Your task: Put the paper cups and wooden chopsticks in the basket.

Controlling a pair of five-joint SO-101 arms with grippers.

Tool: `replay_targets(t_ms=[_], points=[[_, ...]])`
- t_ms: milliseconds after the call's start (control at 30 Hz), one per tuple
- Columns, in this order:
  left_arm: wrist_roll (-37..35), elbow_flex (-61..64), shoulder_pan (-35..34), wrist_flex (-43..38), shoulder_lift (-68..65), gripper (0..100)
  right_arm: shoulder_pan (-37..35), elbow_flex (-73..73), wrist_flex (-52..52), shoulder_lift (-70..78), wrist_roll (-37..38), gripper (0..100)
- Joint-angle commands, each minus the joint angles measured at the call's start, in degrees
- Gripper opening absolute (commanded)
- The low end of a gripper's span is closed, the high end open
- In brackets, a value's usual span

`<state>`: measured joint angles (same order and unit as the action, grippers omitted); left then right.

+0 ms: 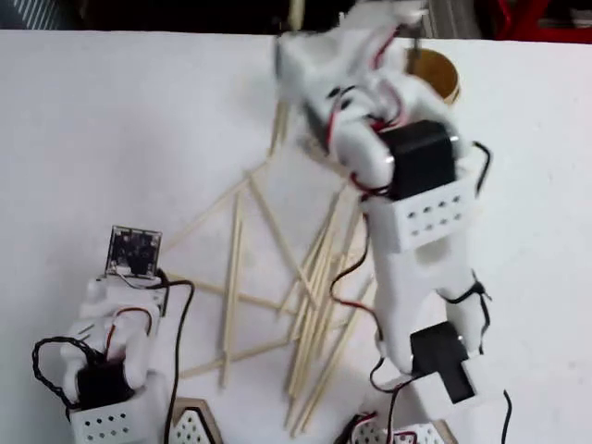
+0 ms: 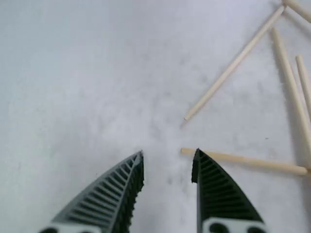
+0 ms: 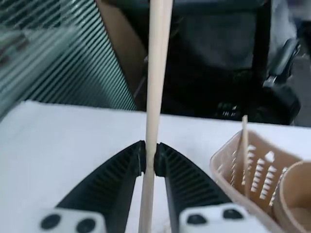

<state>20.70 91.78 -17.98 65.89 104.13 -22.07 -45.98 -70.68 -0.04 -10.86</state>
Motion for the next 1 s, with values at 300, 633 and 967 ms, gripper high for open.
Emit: replay_targets(t_ms=[300, 633, 967], points=[[0.5, -0.4, -0.1, -1.1, 0.5, 17, 10.3, -1.8, 31.2, 15.2, 11.3, 1.5], [0.5, -0.4, -0.1, -1.2, 0.5, 17, 12.8, -1.8, 38.4, 27.6, 14.6, 1.5], [0.5, -0.4, -0.1, -1.3, 0.5, 17, 11.6, -6.2, 18.3, 24.3, 14.4, 16.8]])
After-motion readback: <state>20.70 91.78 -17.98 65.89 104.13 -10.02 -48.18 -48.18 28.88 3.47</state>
